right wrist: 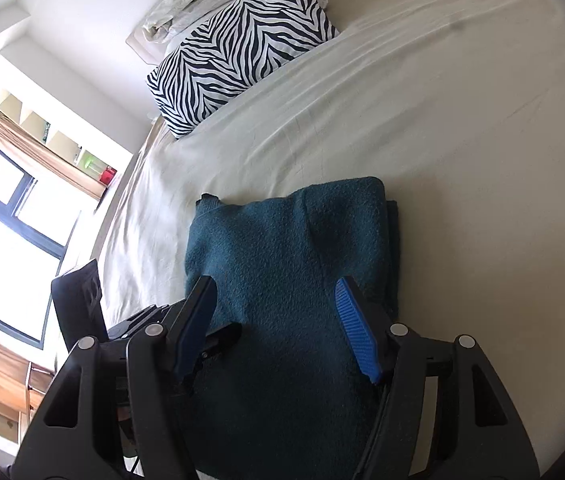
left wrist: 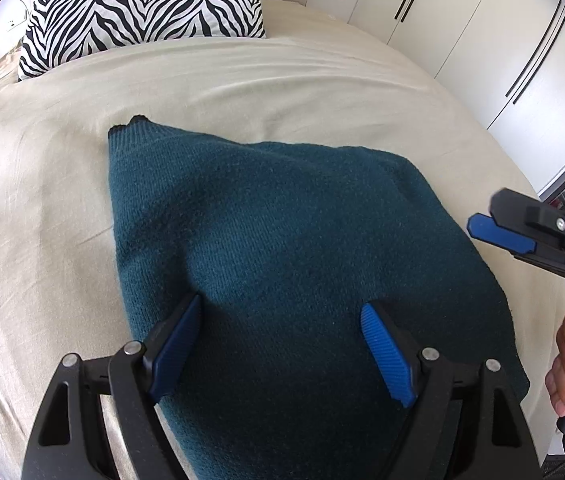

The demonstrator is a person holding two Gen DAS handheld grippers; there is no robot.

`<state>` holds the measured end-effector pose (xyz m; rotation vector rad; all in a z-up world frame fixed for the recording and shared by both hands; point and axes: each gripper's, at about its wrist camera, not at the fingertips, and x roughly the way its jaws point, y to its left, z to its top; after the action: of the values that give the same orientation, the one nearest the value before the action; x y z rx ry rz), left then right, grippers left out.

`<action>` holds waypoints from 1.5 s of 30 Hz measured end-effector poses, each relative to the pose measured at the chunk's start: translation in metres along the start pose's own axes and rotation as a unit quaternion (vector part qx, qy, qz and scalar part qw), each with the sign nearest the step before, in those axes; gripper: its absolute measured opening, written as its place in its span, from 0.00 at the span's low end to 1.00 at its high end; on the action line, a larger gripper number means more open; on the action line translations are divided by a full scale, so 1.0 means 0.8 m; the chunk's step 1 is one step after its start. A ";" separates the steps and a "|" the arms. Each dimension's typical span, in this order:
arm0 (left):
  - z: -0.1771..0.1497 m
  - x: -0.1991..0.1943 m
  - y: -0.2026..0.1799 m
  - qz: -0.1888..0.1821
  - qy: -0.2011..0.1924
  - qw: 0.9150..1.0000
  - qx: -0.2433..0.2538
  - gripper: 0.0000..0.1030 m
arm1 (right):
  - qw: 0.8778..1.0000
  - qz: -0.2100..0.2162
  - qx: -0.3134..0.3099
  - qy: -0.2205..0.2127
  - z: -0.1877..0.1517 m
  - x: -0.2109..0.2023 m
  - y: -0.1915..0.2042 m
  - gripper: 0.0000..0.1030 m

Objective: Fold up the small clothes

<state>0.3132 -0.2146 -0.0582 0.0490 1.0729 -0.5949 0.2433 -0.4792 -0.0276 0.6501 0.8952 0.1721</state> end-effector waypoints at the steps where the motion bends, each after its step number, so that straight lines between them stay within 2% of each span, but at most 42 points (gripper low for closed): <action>1: -0.001 0.000 0.000 0.001 -0.002 1.000 0.000 0.79 | 1.000 0.009 -0.006 0.004 -0.010 -0.007 0.002 0.59; 3: -0.002 -0.001 0.000 0.002 -0.003 1.000 0.001 0.79 | 0.999 0.020 -0.019 0.023 -0.031 -0.010 0.002 0.59; 5: -0.003 -0.001 -0.003 0.006 -0.002 1.000 0.005 0.79 | 0.998 -0.009 -0.042 0.045 -0.051 0.002 -0.003 0.57; 9: -0.003 0.001 -0.010 0.018 -0.004 1.000 0.012 0.80 | 0.998 0.000 -0.060 0.017 -0.067 0.006 -0.015 0.56; 14: -0.004 0.000 -0.010 0.019 -0.009 1.000 0.016 0.80 | 0.996 -0.020 -0.082 0.007 -0.080 -0.005 0.001 0.58; 17: -0.005 0.000 -0.008 0.017 -0.013 1.000 0.015 0.80 | 0.998 0.017 -0.054 -0.001 -0.076 -0.022 0.007 0.58; 19: -0.007 -0.001 -0.010 0.019 -0.017 1.000 0.017 0.80 | 0.998 0.034 -0.058 0.000 -0.087 -0.027 0.010 0.58; 22: -0.010 -0.002 -0.012 0.023 -0.021 0.999 0.020 0.80 | 0.996 0.004 -0.088 0.034 -0.115 -0.003 0.003 0.58; 25: -0.013 -0.003 -0.015 0.030 -0.026 0.999 0.025 0.80 | 0.992 0.004 -0.129 0.002 -0.132 -0.005 0.002 0.58; 28: -0.013 -0.004 -0.015 0.030 -0.029 0.999 0.027 0.81 | 0.995 0.016 -0.099 0.007 -0.123 -0.011 -0.002 0.58; 30: -0.015 -0.008 -0.015 0.025 -0.040 0.998 0.029 0.81 | 0.998 0.042 -0.054 0.006 -0.113 -0.025 -0.010 0.58; 32: -0.017 -0.021 -0.007 0.003 -0.052 0.999 0.013 0.81 | 0.997 0.067 -0.020 -0.025 -0.101 -0.050 -0.022 0.60; 34: -0.016 -0.047 0.008 -0.037 -0.063 0.997 -0.029 0.81 | 0.997 0.066 0.000 -0.046 -0.088 -0.070 -0.033 0.66; 36: -0.019 -0.082 0.036 -0.074 -0.091 0.989 -0.092 0.82 | 0.998 0.041 0.017 -0.045 -0.075 -0.080 -0.046 0.68; 38: -0.023 -0.110 0.064 -0.082 -0.123 0.980 -0.133 0.88 | 0.999 0.025 0.030 -0.029 -0.063 -0.080 -0.061 0.68; 39: -0.026 -0.115 0.076 -0.082 -0.126 0.978 -0.145 0.88 | 0.999 0.017 0.040 -0.017 -0.057 -0.075 -0.069 0.68; 42: -0.033 -0.092 0.104 -0.106 -0.075 0.974 -0.187 0.89 | 0.996 0.011 0.082 0.019 -0.042 -0.054 -0.095 0.68; 45: -0.051 -0.060 0.116 -0.153 -0.029 0.961 -0.229 0.88 | 0.994 0.005 0.098 0.038 -0.032 -0.028 -0.104 0.69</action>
<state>0.3085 -0.1023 -0.0604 -0.5446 1.1472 -0.6048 0.1993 -0.5424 -0.0734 0.8339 0.9903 0.1191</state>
